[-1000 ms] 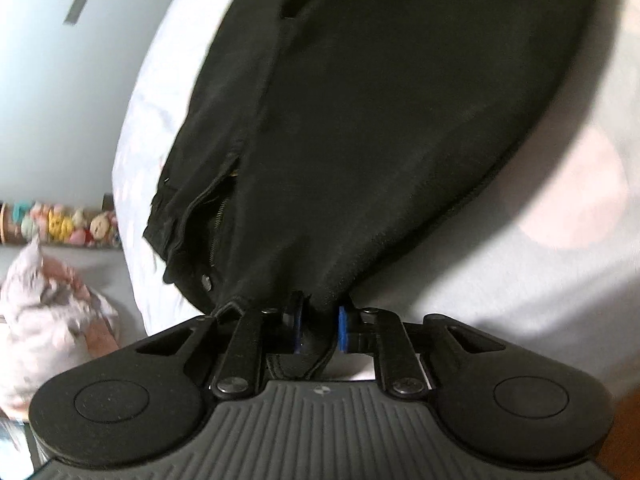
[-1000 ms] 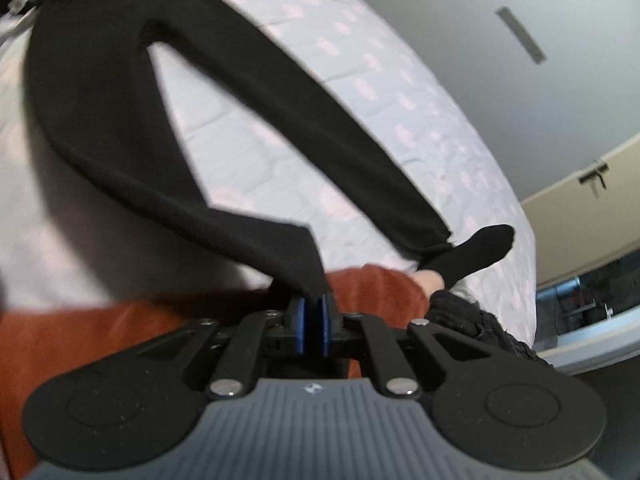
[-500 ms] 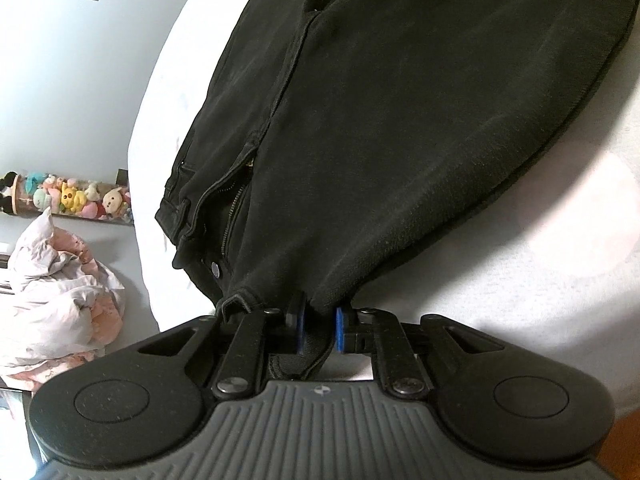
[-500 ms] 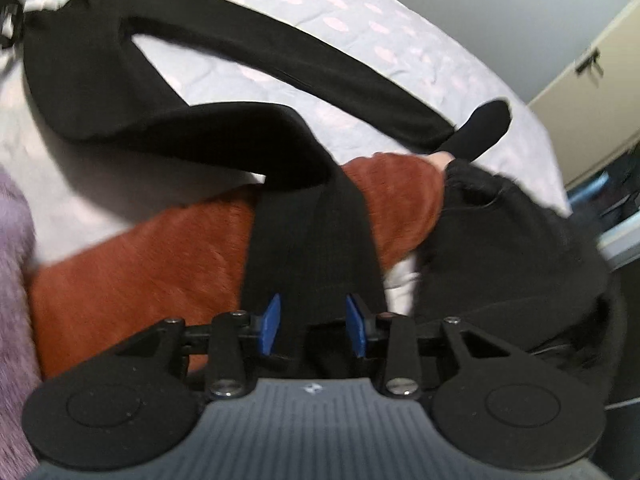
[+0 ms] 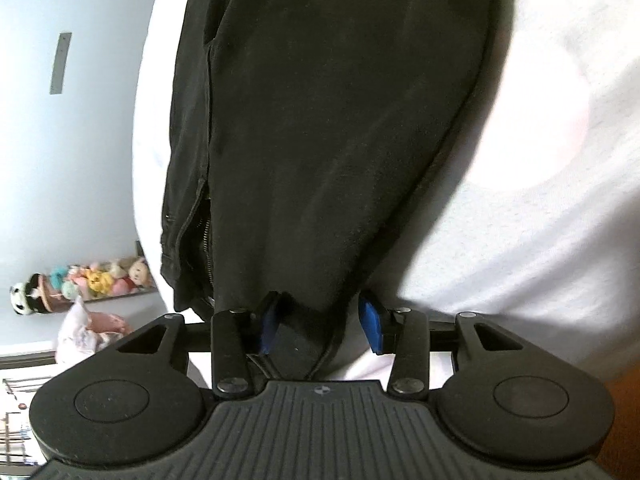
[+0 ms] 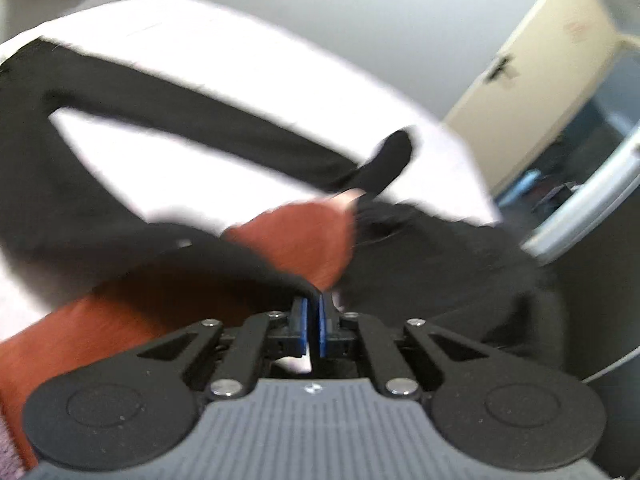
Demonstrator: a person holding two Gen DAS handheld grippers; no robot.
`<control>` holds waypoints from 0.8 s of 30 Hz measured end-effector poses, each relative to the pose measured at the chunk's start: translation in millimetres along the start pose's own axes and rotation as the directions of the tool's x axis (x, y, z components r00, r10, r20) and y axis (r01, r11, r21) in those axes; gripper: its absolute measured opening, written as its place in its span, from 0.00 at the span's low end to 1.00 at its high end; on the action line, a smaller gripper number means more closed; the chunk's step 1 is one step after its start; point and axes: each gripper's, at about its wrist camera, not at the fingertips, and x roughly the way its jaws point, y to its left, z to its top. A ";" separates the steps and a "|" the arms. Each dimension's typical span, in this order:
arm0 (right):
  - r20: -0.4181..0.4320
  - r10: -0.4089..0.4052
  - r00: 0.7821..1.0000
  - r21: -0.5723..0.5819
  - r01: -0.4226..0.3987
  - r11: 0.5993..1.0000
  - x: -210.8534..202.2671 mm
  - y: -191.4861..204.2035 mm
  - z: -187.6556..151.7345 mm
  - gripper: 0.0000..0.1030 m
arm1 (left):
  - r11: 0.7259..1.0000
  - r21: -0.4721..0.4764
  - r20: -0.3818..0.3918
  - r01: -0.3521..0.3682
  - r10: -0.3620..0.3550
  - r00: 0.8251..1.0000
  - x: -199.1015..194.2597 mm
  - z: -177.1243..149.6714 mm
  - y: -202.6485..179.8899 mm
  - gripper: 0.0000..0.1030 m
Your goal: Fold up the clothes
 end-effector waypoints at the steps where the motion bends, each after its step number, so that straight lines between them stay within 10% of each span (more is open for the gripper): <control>1: 0.020 -0.037 0.999 -0.015 0.038 0.999 -2.0 -0.7 5.3 0.06 | 1.000 -0.005 -0.003 -0.017 0.017 1.000 0.5 -0.4 -0.4 0.36; 4: 0.075 -0.117 0.990 -0.035 0.120 0.992 -3.5 -2.6 22.6 0.06 | 0.997 -0.049 -0.004 -0.066 0.065 0.998 -1.5 -3.4 3.0 0.12; 13: 0.076 -0.194 0.978 -0.102 0.201 0.974 35.8 -8.6 73.9 0.06 | 0.872 -0.488 0.042 -0.045 0.075 0.996 -43.8 -15.1 124.0 0.11; 24: -0.012 -0.262 0.965 -0.172 0.256 0.951 175.6 -50.4 157.0 0.06 | 0.867 -0.498 -0.004 0.016 -0.021 1.000 -1.4 22.7 232.7 0.12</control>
